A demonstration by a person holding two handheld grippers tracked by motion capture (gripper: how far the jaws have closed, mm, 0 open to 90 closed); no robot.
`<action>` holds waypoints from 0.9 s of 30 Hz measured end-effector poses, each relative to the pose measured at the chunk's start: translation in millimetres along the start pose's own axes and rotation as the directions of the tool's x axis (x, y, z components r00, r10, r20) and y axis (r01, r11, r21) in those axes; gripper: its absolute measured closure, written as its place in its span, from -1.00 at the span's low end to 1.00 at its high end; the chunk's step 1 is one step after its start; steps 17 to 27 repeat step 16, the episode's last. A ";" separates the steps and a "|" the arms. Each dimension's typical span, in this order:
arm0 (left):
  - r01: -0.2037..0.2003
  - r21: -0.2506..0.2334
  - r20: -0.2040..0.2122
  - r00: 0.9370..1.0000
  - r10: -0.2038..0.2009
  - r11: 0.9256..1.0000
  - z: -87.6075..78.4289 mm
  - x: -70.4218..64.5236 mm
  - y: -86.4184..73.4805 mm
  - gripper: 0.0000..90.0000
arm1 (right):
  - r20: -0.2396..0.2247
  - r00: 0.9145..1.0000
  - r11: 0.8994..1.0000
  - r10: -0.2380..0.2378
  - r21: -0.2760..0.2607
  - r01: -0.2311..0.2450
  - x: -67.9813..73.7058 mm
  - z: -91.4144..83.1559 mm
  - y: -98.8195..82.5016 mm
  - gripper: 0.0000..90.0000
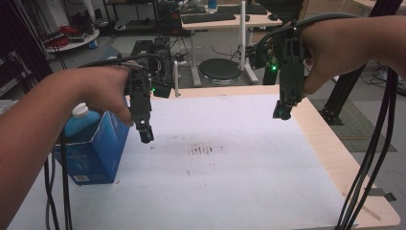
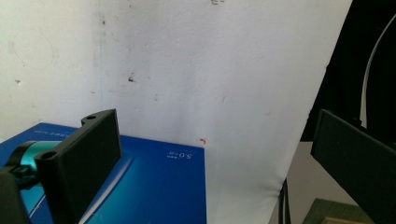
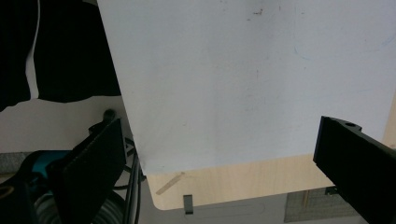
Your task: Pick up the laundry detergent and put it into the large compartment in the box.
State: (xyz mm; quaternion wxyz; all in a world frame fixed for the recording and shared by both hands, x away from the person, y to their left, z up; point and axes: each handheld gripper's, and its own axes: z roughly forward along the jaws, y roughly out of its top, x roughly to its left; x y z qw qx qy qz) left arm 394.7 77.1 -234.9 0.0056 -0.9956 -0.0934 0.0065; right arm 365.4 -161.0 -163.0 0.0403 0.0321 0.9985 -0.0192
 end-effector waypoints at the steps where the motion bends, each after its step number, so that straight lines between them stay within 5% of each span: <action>1: 0.000 0.000 0.000 1.000 0.000 1.000 0.0 0.0 0.0 -0.96 | 0.000 1.000 1.000 0.000 0.000 0.000 0.0 0.0 0.0 -0.96; 27: 0.001 -0.007 0.009 1.000 -0.001 1.000 6.0 7.0 -4.4 -0.96 | -0.005 1.000 1.000 -0.011 0.004 0.011 0.0 2.2 7.6 -0.96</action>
